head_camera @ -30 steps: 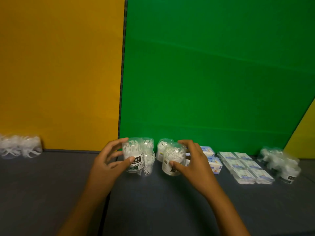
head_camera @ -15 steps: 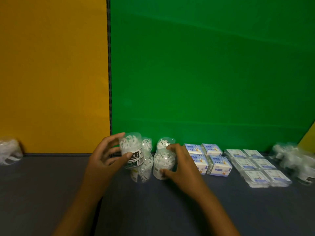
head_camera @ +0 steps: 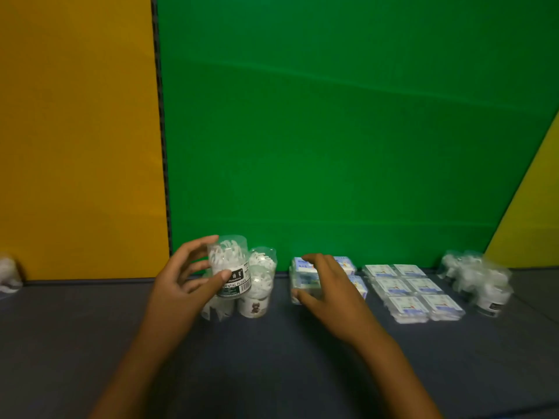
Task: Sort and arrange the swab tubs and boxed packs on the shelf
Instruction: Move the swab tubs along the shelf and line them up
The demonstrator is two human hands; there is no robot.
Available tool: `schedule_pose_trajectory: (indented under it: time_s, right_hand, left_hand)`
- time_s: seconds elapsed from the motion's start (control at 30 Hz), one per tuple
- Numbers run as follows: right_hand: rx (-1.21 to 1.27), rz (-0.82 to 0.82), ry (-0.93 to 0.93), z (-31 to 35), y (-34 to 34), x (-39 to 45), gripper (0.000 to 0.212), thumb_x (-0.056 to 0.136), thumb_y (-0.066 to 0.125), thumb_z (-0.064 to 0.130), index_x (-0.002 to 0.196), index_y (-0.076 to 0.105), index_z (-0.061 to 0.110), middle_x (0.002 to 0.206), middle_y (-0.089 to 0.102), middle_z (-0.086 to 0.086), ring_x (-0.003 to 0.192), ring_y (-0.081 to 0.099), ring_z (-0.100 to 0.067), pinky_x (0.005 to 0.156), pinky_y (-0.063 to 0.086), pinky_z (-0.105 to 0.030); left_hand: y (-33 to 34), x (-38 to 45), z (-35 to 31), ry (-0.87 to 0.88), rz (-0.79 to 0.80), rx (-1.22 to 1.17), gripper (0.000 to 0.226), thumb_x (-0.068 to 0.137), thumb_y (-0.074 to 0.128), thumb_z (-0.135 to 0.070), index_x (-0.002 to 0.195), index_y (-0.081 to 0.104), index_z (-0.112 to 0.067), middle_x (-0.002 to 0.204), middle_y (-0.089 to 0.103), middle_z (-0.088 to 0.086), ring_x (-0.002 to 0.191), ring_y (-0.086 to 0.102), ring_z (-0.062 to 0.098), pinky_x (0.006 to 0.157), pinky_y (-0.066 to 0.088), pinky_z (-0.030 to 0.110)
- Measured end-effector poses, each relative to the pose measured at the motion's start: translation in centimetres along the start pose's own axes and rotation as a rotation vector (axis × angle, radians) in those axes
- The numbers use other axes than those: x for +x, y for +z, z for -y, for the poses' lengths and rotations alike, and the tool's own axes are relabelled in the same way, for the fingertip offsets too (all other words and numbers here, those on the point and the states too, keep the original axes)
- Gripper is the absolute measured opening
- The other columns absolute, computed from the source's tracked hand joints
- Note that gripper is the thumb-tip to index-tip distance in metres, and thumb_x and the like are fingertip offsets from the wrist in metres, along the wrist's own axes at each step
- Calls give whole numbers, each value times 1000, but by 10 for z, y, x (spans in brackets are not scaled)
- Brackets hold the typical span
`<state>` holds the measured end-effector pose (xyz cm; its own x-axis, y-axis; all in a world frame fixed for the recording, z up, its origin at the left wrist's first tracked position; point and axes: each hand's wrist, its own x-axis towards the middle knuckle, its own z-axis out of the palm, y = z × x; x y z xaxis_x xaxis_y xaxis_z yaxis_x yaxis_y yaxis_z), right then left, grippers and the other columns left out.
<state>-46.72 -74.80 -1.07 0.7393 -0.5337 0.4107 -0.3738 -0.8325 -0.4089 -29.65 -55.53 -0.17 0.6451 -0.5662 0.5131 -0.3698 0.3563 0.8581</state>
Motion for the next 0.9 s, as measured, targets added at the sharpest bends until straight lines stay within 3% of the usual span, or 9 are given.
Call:
schedule_pose_trajectory:
  time_s: [0.3,0.4,0.53,0.73,0.9]
  right_hand:
    - [-308,-13,85,-61,-97,-77,58,94,47,58,141,35,26,139,44,3,127,44,-19,96,44,-34]
    - [-372,-9,124,-84,-127,-107,61,95,42,60,144,34,24,144,41,2,131,42,-21,100,42,-36]
    - [-407,-30,165,-111,-161,-150,59,96,37,62,141,36,24,138,45,1,125,45,-21,96,44,-35]
    - [-435,-15,245,-151,-199,-204,61,96,36,62,141,36,20,140,43,-1,127,42,-22,99,42,-33]
    - [-465,-44,307,-185,-228,-220,66,95,34,65,142,36,19,139,43,-1,126,43,-22,99,43,-33]
  left_hand:
    - [95,-44,-40,31,52,4,47,76,75,-13,116,61,-33,116,63,-19,107,61,4,81,57,26]
    - [129,-62,-50,54,79,5,47,74,75,-16,116,61,-32,113,61,-27,105,61,-2,79,54,17]
    - [173,-88,-54,56,111,-39,47,75,74,-9,115,61,-29,110,62,-25,103,61,-1,76,52,12]
    - [236,-114,-53,22,186,-56,51,68,82,-26,113,60,-39,119,63,-17,107,61,4,80,57,28]
    - [281,-113,-55,31,243,-36,46,69,74,-30,109,59,-48,118,62,-21,108,61,3,78,55,25]
